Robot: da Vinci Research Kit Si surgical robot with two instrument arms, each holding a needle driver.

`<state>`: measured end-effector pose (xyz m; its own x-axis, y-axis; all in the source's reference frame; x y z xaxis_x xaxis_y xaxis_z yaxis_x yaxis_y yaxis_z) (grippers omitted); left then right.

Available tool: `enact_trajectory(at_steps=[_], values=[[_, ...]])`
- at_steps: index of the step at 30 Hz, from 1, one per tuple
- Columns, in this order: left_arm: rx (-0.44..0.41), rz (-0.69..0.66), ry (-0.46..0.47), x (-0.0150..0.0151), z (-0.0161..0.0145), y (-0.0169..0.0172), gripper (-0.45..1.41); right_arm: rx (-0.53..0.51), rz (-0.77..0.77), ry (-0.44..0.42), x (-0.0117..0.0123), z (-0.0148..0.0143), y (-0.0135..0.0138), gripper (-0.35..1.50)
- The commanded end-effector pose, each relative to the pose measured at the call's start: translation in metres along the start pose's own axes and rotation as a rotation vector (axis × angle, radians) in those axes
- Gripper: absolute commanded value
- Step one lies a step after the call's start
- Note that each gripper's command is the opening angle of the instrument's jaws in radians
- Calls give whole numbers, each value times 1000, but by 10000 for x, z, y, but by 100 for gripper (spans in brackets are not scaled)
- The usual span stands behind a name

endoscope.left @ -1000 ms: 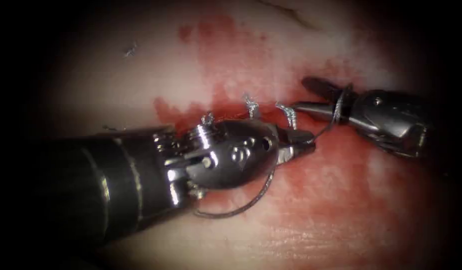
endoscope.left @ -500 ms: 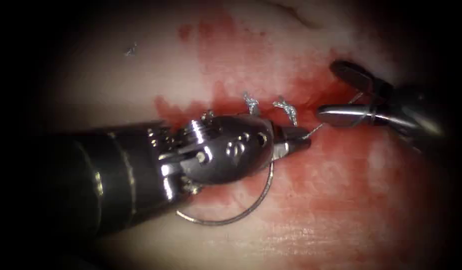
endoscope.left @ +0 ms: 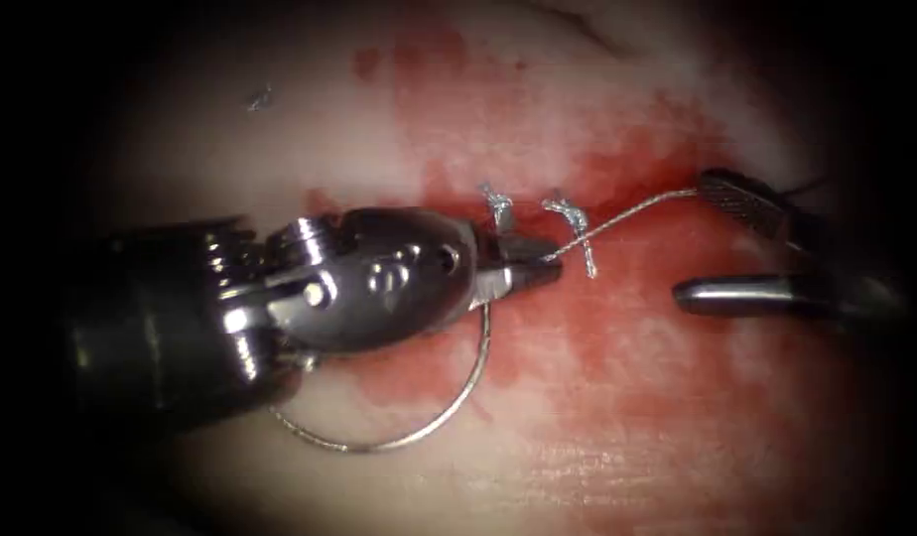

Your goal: Wound Closure

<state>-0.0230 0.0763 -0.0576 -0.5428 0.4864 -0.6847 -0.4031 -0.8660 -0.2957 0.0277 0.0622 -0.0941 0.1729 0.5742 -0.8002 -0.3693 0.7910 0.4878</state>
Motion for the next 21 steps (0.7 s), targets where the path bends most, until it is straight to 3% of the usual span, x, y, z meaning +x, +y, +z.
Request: enact_trajectory(at_steps=[1,5,10,21], values=[[9,-2,4,5,2,-5,-35,20,-24,-1,-1,0,0,135],[27,-24,27,18,-30,-11,-35,102,-69,-35,-1,-13,-5,136],[34,-64,107,34,-41,-13,-35,105,-71,-34,-2,-11,-5,136],[-19,-239,207,54,26,-15,-35,132,-24,-116,-5,-12,-22,131]])
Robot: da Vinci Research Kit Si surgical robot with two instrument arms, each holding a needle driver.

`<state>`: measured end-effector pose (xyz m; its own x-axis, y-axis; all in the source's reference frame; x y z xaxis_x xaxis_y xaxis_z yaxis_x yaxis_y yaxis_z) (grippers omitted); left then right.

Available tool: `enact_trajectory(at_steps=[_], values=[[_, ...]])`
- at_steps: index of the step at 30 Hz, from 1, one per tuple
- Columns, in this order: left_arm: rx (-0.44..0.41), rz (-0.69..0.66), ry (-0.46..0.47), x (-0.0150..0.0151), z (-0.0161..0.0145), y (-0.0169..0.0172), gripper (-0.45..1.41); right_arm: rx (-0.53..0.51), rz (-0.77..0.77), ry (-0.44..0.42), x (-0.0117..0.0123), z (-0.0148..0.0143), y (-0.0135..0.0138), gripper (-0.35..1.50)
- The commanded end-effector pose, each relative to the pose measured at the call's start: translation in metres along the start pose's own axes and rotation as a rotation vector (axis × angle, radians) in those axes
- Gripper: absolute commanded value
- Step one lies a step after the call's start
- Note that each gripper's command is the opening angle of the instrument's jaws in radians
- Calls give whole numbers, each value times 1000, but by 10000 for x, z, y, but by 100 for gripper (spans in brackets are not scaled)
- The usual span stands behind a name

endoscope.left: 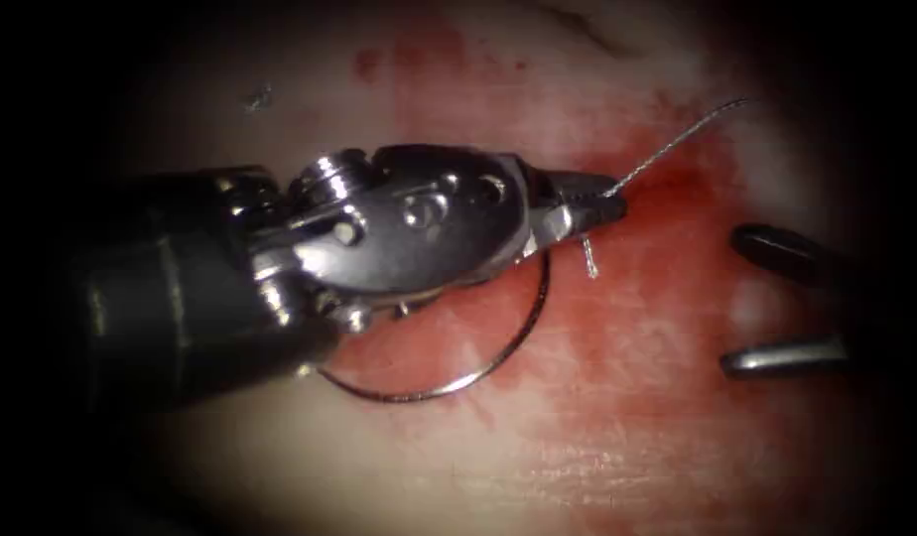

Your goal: Wound Closure

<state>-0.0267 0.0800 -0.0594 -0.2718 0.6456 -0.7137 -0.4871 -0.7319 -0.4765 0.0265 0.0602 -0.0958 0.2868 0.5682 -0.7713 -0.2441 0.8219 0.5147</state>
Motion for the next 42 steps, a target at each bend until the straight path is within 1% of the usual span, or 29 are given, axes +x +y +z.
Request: enact_trajectory(at_steps=[1,4,5,6,7,8,10,11,15,17,21,22,23,24,25,27,29,31,32,34,35,38,40,41,42], values=[[1,-11,5,4,10,-5,-35,4,1,-4,-4,10,-1,130],[11,-56,34,6,18,-18,-35,9,16,-31,-9,13,-4,126],[38,-60,46,7,21,-28,-25,8,19,-41,-13,18,-6,125],[50,-65,59,6,23,-33,-8,7,24,-46,-15,20,-6,125],[59,-23,73,6,24,-39,10,6,23,-52,-16,23,-7,125],[63,1,83,6,26,-44,34,6,21,-60,-18,27,-8,126],[67,1,95,7,28,-51,57,4,18,-68,-22,33,-10,126],[64,2,97,7,29,-55,65,7,17,-72,-23,36,-11,128],[54,-21,100,7,28,-58,77,12,19,-81,-27,43,-15,128],[36,-31,105,6,25,-56,77,13,18,-84,-28,44,-15,128],[0,-29,103,3,4,-53,78,14,17,-87,-29,44,-15,128],[-12,-29,94,2,-5,-54,78,14,17,-87,-29,44,-15,128],[-22,-34,66,1,-23,-58,78,14,17,-87,-29,44,-15,128],[-19,-28,50,1,-32,-59,78,14,17,-87,-29,44,-15,128],[-14,-9,29,-1,-48,-61,78,15,16,-87,-29,44,-15,128],[-4,19,16,-5,-68,-62,78,14,16,-87,-29,45,-15,128],[-3,61,-3,-12,-83,-57,78,14,16,-87,-29,45,-15,126],[-8,119,-56,-24,-96,-43,76,14,16,-87,-29,45,-14,126],[-15,148,-89,-29,-99,-35,75,13,22,-86,-29,45,-14,126],[-42,305,-228,-50,-100,9,70,13,22,-86,-29,45,-14,126],[-51,358,-267,-55,-95,24,66,13,22,-86,-29,46,-14,126],[-57,404,-310,-59,-85,39,64,13,22,-86,-29,46,-15,126],[-60,430,-342,-61,-80,43,63,13,22,-86,-29,46,-15,126],[-54,445,-365,-63,-78,43,63,13,22,-86,-29,46,-15,126],[-34,478,-422,-66,-73,42,63,13,23,-86,-29,46,-15,126]])
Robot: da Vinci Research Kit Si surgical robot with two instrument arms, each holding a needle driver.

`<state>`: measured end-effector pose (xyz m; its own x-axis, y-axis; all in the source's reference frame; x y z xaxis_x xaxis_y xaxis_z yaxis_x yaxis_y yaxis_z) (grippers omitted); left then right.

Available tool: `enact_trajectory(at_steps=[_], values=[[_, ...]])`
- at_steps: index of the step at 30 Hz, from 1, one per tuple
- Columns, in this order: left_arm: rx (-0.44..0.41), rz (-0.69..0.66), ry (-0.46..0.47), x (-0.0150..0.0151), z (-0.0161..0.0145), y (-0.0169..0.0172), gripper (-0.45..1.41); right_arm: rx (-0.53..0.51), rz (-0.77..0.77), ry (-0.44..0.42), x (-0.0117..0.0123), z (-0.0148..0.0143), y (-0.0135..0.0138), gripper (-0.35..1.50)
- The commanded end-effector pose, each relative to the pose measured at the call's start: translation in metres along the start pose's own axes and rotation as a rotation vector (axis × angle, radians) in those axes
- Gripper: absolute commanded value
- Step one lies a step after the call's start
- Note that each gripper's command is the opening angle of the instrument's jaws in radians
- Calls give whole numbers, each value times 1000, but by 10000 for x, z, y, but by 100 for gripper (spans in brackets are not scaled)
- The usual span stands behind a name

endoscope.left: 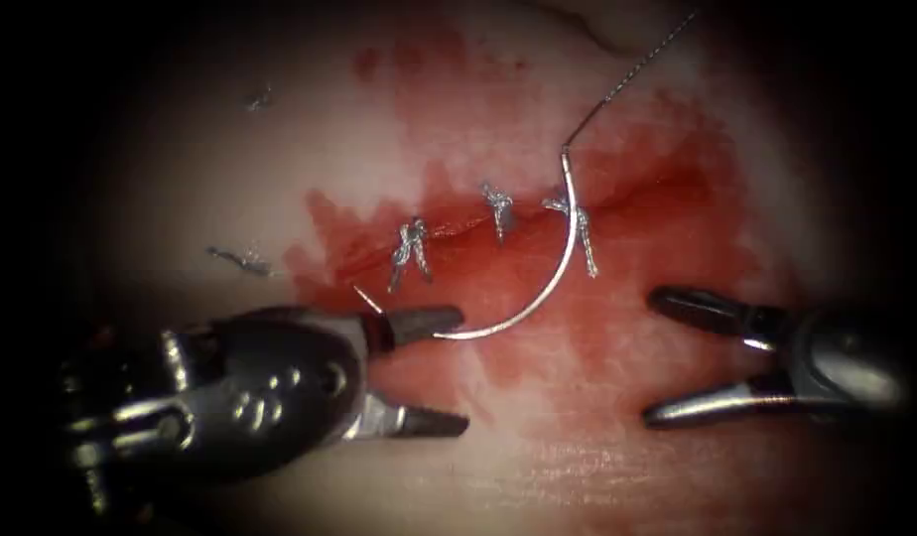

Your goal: Wound Closure

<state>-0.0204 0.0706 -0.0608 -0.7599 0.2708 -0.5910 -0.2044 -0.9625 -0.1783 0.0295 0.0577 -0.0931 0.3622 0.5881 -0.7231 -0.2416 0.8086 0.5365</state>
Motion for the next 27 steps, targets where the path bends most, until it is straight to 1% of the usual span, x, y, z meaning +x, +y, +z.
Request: enact_trajectory(at_steps=[1,6,12,13,17,18,19,20,22,24,26,27], values=[[9,14,-23,2,9,-5,63,2,-1,3,-2,9,0,126],[25,62,-136,-13,26,-8,63,0,-1,3,-1,13,-2,126],[40,76,-193,-26,40,-12,63,-1,-3,1,-2,16,-4,126],[43,77,-209,-28,45,-15,60,-1,-3,1,-2,17,-4,126],[49,73,-222,-30,57,-23,44,-2,-3,1,-2,18,-6,126],[53,72,-225,-30,60,-26,35,-1,-3,1,-2,19,-7,126],[45,70,-218,-29,62,-28,15,-1,-3,1,-1,19,-7,126],[40,68,-213,-28,64,-29,-32,-1,4,1,-1,18,-7,126],[4,67,-190,-25,60,-26,-35,-2,34,3,-1,17,-7,126],[-5,60,-162,-22,53,-20,-35,-2,57,5,-1,16,-6,125],[11,53,-140,-19,46,-14,-35,-1,87,7,0,16,-6,120],[40,41,-109,-13,35,-5,-35,-5,133,10,4,17,-4,115]])
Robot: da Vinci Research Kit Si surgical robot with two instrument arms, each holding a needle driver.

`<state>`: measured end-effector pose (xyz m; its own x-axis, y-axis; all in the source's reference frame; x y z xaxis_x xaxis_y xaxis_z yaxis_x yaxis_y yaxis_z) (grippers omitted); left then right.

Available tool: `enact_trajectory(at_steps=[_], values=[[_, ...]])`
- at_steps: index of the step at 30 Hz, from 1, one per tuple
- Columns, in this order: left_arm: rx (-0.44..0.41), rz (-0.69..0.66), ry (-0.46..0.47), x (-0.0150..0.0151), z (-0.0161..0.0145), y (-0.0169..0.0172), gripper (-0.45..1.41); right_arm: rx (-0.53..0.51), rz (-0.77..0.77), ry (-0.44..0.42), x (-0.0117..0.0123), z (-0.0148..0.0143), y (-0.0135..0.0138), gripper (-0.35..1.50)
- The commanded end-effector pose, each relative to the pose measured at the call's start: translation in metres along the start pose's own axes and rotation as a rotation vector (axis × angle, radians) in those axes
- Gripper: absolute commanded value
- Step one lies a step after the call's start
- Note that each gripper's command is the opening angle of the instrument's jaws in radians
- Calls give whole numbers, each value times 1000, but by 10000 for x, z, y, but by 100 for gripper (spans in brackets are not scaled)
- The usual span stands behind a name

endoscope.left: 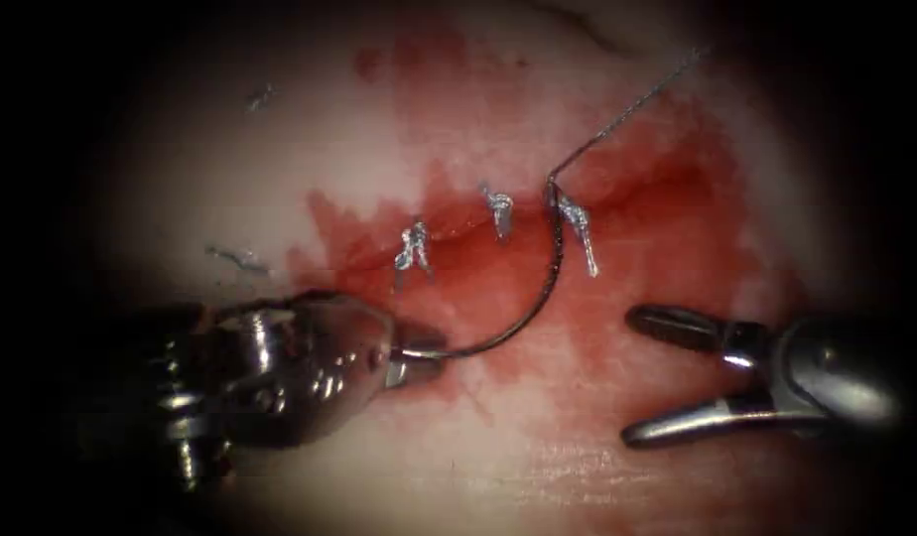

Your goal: Wound Closure

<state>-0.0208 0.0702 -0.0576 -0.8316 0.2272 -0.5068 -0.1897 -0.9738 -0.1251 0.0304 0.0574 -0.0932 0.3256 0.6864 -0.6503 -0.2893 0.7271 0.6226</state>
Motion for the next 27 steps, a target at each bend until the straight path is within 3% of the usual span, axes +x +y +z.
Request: enact_trajectory(at_steps=[1,6,11,19,27], values=[[25,3,7,6,2,-1,-35,-2,24,14,4,11,0,115],[76,96,37,12,-8,7,-35,7,94,42,12,10,4,104],[130,207,52,11,-9,7,-35,91,149,91,21,8,9,110],[171,249,55,13,-9,6,-35,181,177,118,39,18,5,104],[189,251,55,19,-6,8,-35,114,180,126,50,35,3,104]])
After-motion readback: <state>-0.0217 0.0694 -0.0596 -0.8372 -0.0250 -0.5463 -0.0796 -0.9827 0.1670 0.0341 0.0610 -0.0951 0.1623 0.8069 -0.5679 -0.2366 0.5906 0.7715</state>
